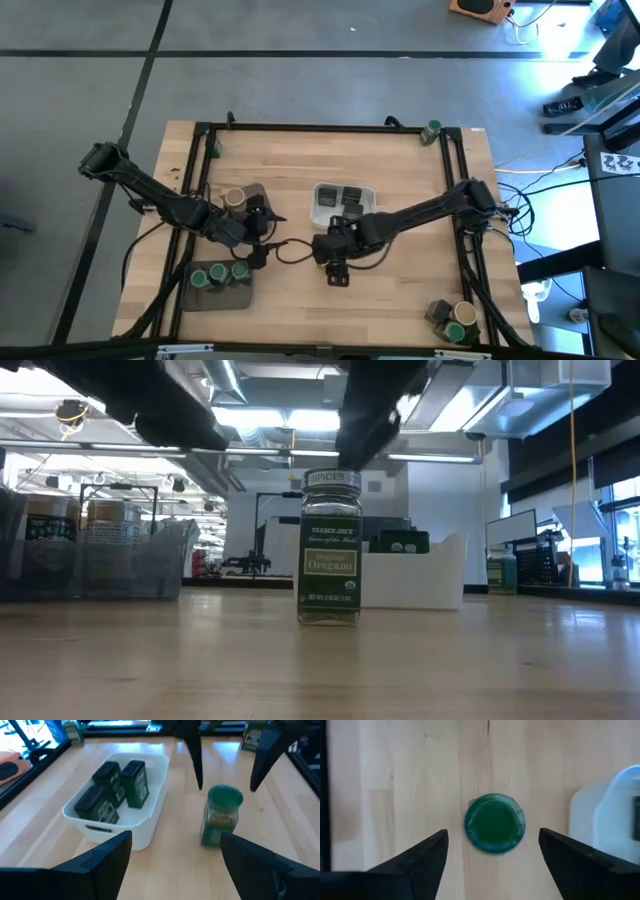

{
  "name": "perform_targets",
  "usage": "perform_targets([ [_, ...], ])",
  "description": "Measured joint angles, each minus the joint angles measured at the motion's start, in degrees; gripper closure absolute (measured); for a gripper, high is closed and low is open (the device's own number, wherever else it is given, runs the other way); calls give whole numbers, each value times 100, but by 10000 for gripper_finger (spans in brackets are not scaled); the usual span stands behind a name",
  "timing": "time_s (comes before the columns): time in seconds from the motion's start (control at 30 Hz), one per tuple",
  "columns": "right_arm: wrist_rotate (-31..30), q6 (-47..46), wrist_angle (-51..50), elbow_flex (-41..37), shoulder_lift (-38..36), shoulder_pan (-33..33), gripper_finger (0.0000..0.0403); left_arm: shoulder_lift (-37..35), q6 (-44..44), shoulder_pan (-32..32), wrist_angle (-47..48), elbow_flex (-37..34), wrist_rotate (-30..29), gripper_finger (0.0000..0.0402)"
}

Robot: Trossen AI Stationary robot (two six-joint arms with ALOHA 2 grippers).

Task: Sort spices by type
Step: Put the green seasoning bottle into the bottom black bin

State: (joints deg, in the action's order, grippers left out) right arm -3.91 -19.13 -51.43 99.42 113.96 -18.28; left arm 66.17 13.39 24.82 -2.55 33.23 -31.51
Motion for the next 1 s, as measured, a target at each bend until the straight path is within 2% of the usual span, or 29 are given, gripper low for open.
perform_targets([
  [0.1,-379,6,-372,13,-271,-205,95,0,-48,-4,-281,0,183,100],
  [0.3,-1759,-178,-823,-378,-517,-822,99,333,-526,-52,-1454,3,719,100],
  [0.47,-2136,-785,-723,-1005,-519,-1036,100,966,-632,-189,-2026,162,953,100],
  [0.57,-2244,-1210,-668,-1445,-519,-1064,100,1365,-472,-295,-1900,496,1179,100],
  [0.67,-2453,-1720,-499,-1945,-519,-1064,100,1733,-362,-383,-1349,964,1288,100],
  [0.8,-2383,-2257,-18,-2659,-519,-1064,100,2156,-350,-402,-612,1583,1293,100],
  [1.0,-2260,-2836,242,-3279,-519,-1064,100,2738,-476,-431,-253,2285,1515,100],
])
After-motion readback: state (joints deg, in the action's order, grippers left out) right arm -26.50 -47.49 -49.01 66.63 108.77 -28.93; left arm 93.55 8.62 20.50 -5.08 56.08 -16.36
